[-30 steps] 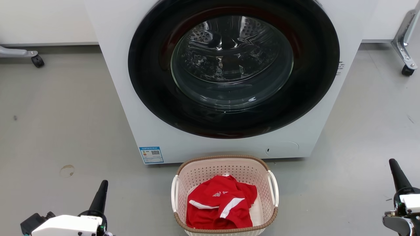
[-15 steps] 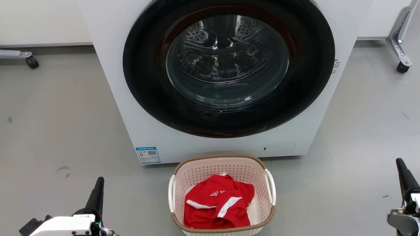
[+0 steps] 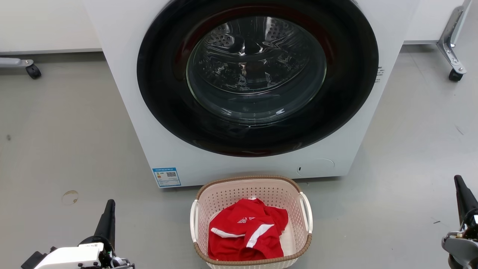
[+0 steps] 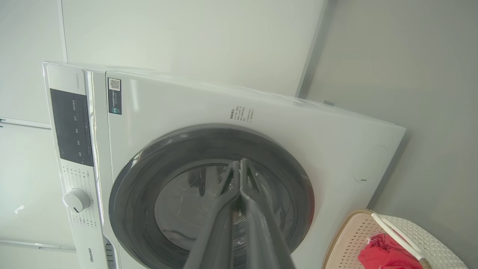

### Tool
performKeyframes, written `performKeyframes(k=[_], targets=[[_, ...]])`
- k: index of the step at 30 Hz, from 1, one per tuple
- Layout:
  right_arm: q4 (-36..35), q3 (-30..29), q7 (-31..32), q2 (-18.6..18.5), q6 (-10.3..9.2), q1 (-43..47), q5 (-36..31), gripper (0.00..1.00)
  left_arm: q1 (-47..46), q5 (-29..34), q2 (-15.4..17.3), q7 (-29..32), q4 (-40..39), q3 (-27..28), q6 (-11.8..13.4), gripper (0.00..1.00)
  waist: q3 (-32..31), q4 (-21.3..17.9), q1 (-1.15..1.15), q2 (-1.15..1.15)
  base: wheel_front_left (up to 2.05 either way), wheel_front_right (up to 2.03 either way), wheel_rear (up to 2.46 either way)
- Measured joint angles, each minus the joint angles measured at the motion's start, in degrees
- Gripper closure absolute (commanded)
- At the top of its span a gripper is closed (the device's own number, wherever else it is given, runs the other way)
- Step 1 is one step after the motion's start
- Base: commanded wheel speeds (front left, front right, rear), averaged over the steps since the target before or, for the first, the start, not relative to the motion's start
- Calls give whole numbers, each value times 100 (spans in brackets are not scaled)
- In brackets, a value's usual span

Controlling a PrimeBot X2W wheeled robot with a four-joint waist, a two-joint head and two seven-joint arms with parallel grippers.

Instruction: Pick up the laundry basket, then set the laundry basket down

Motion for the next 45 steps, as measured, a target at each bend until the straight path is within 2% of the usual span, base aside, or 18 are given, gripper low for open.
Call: performKeyframes(k=[45], targets=[[0, -21, 0, 3, 0, 0, 0, 100, -1, 0, -18, 26, 2, 33, 0, 100, 0, 0, 0, 0, 0, 0, 0]])
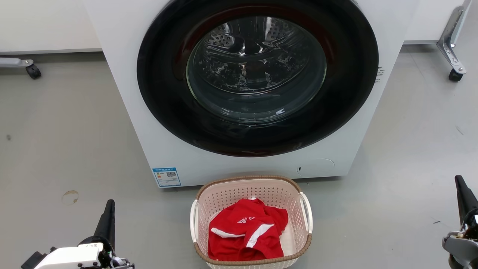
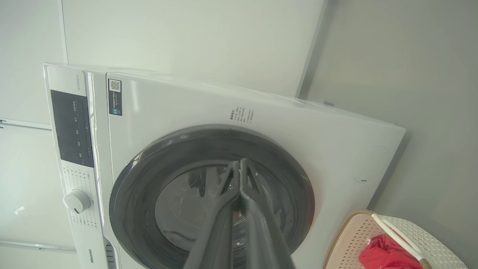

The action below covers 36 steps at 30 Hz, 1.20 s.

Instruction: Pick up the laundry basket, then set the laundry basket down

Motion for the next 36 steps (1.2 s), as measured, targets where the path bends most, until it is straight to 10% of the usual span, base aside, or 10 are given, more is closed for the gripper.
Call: performKeyframes(k=[36], targets=[[0, -9, 0, 2, 0, 0, 0, 100, 0, 1, -12, 16, 0, 24, 0, 100, 0, 0, 0, 0, 0, 0, 0]])
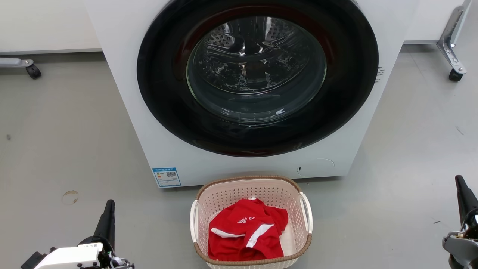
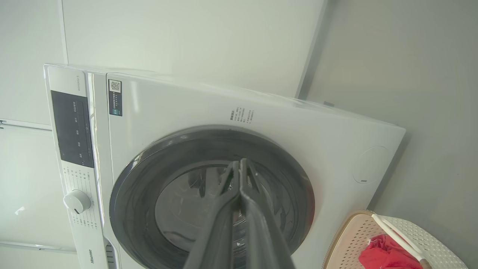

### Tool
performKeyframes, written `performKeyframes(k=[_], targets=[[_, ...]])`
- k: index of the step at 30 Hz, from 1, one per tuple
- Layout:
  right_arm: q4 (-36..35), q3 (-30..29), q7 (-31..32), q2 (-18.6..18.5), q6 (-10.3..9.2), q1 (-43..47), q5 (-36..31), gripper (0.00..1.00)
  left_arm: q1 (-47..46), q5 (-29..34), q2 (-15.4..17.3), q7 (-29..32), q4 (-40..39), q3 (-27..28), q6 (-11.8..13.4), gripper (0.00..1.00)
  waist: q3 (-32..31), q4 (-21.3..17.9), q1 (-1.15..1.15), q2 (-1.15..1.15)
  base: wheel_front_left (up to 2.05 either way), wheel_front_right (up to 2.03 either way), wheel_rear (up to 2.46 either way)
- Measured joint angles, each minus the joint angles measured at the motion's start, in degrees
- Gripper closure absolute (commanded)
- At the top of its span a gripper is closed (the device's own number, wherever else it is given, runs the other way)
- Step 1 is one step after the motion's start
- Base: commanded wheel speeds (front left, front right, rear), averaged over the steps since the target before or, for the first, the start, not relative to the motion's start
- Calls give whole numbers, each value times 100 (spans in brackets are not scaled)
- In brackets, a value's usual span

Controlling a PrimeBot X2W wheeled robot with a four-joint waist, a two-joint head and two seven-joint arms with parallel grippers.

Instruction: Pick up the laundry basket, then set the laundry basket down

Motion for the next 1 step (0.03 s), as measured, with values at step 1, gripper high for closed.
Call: performKeyframes(k=[1], targets=[[0, 0, 0, 0, 0, 0, 0, 100, 0, 0, 0, 1, 0, 0, 0, 100, 0, 0, 0, 0, 0, 0, 0]])
